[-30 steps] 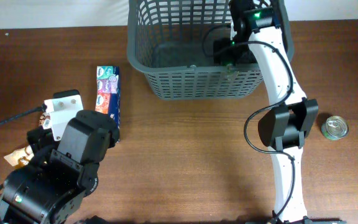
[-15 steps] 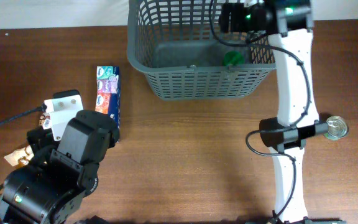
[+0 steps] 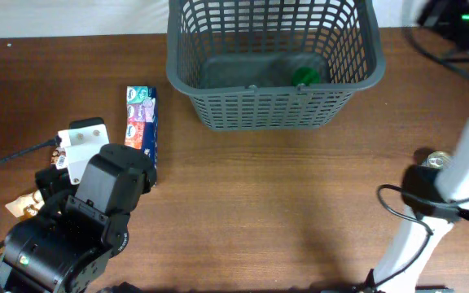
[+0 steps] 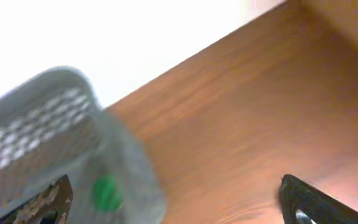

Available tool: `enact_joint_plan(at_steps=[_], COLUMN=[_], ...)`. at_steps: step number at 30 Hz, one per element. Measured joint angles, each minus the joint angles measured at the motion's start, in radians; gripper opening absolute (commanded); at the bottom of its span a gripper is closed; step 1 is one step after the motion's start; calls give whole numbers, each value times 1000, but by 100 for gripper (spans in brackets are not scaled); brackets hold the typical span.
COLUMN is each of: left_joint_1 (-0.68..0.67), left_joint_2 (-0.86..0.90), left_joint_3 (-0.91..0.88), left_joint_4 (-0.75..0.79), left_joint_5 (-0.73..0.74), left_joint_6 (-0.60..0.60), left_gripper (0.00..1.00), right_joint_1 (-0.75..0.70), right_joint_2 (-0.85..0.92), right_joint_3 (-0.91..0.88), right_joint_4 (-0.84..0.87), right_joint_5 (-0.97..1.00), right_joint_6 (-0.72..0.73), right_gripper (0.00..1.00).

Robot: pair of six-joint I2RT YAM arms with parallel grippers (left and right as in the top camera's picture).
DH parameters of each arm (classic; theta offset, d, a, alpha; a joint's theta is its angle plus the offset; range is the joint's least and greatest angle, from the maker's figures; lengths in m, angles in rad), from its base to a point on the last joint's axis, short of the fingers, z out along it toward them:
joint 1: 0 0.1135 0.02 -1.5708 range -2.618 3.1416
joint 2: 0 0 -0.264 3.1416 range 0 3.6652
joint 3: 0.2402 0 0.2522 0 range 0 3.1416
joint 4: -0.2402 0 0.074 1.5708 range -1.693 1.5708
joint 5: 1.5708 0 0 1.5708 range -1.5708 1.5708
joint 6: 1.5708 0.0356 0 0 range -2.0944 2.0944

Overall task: Pack container
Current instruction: 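Withdraw the right gripper from the basket toward the tuna can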

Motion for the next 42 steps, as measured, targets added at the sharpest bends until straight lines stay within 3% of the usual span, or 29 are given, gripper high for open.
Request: enact_joint_plan(at_steps=[8, 17, 23, 42], left_joint_1=[0, 0, 0, 0], left_joint_2=[0, 0, 0, 0], left_joint_3=[0, 0, 0, 0], left_joint_4=[0, 0, 0, 0], left_joint_5=[0, 0, 0, 0], left_joint_6=[0, 0, 0, 0], left_gripper=[99, 100, 100, 100], right_joint_1=[-172, -239, -341, -377], right_joint_2=[-147, -356, -345, -322], right_joint_3=[-80, -726, -994, -1071], right_joint_4=[0, 0, 18, 150], right_joint_5=[6, 90, 98, 5], right_joint_6=[20, 92, 153, 183], right_gripper=[99, 99, 99, 99])
